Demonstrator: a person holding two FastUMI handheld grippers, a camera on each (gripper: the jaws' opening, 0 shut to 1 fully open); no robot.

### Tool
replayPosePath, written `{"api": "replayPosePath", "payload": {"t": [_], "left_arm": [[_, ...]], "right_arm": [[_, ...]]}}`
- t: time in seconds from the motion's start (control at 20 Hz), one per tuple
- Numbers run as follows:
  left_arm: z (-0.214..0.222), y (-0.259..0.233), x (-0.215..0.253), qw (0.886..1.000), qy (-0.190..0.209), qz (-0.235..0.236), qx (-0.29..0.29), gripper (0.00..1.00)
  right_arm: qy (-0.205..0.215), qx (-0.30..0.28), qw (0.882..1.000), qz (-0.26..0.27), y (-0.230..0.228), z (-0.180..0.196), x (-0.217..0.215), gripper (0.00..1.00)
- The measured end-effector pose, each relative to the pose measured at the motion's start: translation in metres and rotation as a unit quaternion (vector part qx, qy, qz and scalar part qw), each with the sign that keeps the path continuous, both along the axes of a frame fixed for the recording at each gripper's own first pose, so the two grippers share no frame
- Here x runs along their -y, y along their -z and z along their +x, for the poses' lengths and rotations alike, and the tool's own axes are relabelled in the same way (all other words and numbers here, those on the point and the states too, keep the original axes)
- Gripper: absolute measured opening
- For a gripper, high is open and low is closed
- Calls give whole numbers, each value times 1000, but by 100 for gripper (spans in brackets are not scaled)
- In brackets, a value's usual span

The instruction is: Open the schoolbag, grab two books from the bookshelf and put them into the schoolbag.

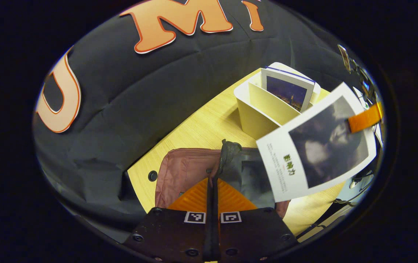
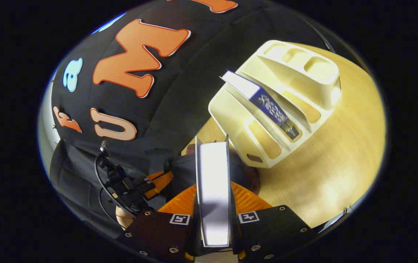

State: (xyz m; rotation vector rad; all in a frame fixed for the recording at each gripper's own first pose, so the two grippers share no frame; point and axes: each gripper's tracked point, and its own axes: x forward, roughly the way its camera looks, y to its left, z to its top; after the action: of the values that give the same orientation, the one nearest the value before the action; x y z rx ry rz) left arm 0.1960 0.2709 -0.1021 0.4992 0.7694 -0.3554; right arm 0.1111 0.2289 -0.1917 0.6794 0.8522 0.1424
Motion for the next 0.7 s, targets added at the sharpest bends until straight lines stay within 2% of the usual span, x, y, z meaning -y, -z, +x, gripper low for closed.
{"api": "replayPosePath", "payload": {"t": [0.1,0.3,0.45,0.7], "left_arm": [[0,-2,2,1000,-1,2,0,1],[-2,-4,4,1000,-2,3,-1,1],[-5,-10,8,1000,6,14,3,1],[-14,-20,20,999,35,27,7,1]], "right_arm": [[17,-5,999,28,28,4,-8,33],[41,-26,998,40,84,11,-24,33],[34,-23,997,61,103,23,-55,33],[33,-5,997,63,120,44,-88,33]]}}
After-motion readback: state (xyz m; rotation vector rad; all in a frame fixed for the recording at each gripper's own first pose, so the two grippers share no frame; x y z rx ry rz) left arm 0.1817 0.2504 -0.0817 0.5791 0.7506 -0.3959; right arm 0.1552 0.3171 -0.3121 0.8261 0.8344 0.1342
